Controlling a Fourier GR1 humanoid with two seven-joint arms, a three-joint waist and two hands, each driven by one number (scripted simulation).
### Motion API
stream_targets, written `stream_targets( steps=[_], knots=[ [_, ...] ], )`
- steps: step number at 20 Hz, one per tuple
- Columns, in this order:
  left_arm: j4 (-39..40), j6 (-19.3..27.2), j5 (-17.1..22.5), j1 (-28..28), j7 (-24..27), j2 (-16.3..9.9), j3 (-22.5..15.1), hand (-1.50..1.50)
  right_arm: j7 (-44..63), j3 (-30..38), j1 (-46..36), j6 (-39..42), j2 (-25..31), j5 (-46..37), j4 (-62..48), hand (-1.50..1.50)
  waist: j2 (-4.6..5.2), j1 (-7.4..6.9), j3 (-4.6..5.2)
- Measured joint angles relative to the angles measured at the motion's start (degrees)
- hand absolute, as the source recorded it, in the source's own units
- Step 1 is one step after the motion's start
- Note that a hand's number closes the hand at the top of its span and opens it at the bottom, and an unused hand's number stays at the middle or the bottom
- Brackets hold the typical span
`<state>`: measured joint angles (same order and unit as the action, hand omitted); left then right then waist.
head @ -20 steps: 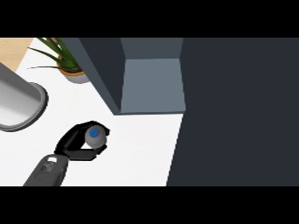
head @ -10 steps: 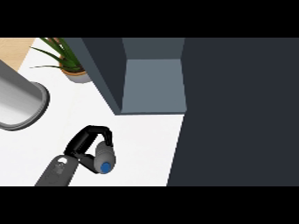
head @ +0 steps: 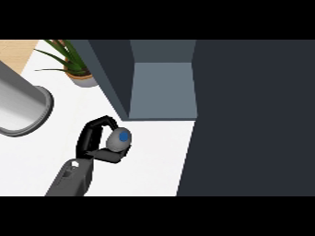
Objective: Pick up the bottled water, place it into the cabinet and close the cabinet
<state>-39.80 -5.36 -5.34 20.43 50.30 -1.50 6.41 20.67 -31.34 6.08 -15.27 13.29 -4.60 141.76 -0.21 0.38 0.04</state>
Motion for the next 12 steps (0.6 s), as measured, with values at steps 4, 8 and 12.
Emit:
stream_targets(
  steps=[4,8,12],
  knots=[
    [-3.9,2.1,6.4,-0.7,-2.8,0.9,-3.8,1.50,0.3,-0.8,0.6,-0.6,0.6,-0.2,0.5,-1.50,-0.06,0.12,-0.01],
    [-9.7,5.5,14.0,0.2,-8.9,1.3,-10.4,1.50,0.3,-0.7,-0.1,-1.3,0.4,-0.1,0.4,-1.50,-0.08,0.18,-0.02],
    [-16.4,11.8,19.8,1.1,-15.4,1.4,-17.2,1.50,-0.7,-0.7,0.7,-1.3,0.9,0.1,0.4,-1.50,-0.07,0.24,-0.02]
  ],
)
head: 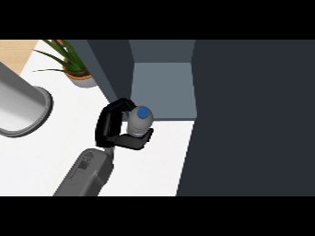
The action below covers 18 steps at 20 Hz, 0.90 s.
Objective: Pick up the bottled water, place it into the cabinet and close the cabinet
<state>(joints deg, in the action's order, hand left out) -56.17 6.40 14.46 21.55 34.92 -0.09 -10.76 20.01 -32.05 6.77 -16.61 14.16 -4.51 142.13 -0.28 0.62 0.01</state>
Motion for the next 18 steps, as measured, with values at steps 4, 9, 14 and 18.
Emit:
stream_targets(
  steps=[4,9,14,18],
  knots=[
    [-4.3,4.6,2.2,1.7,-5.3,0.1,-3.4,1.50,-1.1,-1.4,1.3,-0.3,0.2,-0.1,0.2,-1.50,0.06,-0.02,-0.01],
    [-6.3,11.9,4.4,6.6,-10.2,0.1,-7.6,1.50,-0.9,0.1,1.3,0.1,1.0,0.4,0.3,-1.50,0.15,0.16,-0.01],
    [-1.3,15.8,5.9,12.0,-10.9,0.1,-9.0,1.50,-1.7,-0.2,2.1,0.1,1.3,0.6,0.4,-1.50,0.26,0.47,0.00],
    [1.7,17.9,6.6,16.0,-13.4,0.1,-8.3,1.50,-1.8,-0.8,3.2,-0.1,1.9,0.7,0.8,-1.50,0.26,0.54,0.00]
  ],
)
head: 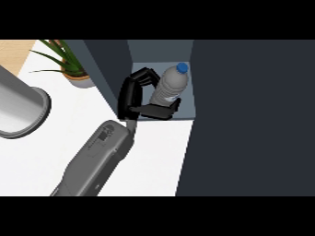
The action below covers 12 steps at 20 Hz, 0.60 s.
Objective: Pick up the bottled water, place it into the cabinet and close the cabinet
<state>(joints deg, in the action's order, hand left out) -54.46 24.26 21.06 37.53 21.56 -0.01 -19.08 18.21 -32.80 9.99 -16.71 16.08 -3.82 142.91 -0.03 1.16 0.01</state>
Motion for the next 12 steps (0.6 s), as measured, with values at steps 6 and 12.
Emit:
stream_targets(
  steps=[6,12],
  knots=[
    [8.3,4.0,6.0,6.3,0.9,0.0,-0.7,1.50,-2.7,1.6,1.9,1.0,1.6,0.7,0.0,-1.50,0.21,0.86,-0.01],
    [16.9,7.1,9.5,10.9,4.2,0.0,-0.3,1.50,-7.5,2.0,6.1,2.2,2.5,1.6,-0.3,-1.50,0.31,1.36,-0.02]
  ],
)
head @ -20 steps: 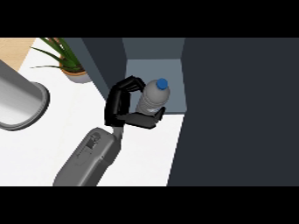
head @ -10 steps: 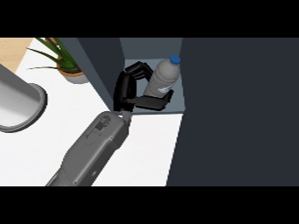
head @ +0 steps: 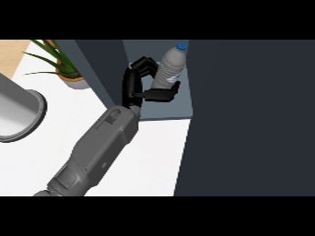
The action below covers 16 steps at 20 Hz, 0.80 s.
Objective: Pick up the bottled water, place it into the cabinet and close the cabinet
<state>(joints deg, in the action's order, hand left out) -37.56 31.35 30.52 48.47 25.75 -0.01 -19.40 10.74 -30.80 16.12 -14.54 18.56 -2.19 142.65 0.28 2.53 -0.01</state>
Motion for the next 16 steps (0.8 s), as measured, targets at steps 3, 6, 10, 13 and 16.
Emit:
stream_targets(
  steps=[3,6,10,13,16],
  knots=[
    [5.1,1.1,1.0,2.4,2.1,0.0,0.1,1.50,-0.7,0.1,0.0,0.4,-0.1,0.6,-0.3,-1.50,0.14,0.18,0.01],
    [10.7,1.6,0.9,5.6,3.9,-0.1,1.7,1.50,-1.2,0.7,0.2,0.8,0.0,0.8,-0.2,-1.50,0.33,0.40,0.03],
    [16.0,3.7,1.1,7.3,7.1,-0.1,2.1,1.50,-2.2,0.5,0.7,1.2,-0.1,1.1,-0.3,-1.50,0.50,1.03,0.04],
    [19.6,4.1,1.5,9.6,8.5,0.0,3.2,1.50,-2.9,1.2,0.9,1.9,0.3,1.3,-0.4,-1.50,0.63,1.22,0.04],
    [22.5,4.8,1.0,11.8,9.0,-0.2,2.8,-1.50,-3.7,1.8,0.9,2.7,0.5,1.8,-0.6,-1.50,0.76,1.53,0.04]
  ],
)
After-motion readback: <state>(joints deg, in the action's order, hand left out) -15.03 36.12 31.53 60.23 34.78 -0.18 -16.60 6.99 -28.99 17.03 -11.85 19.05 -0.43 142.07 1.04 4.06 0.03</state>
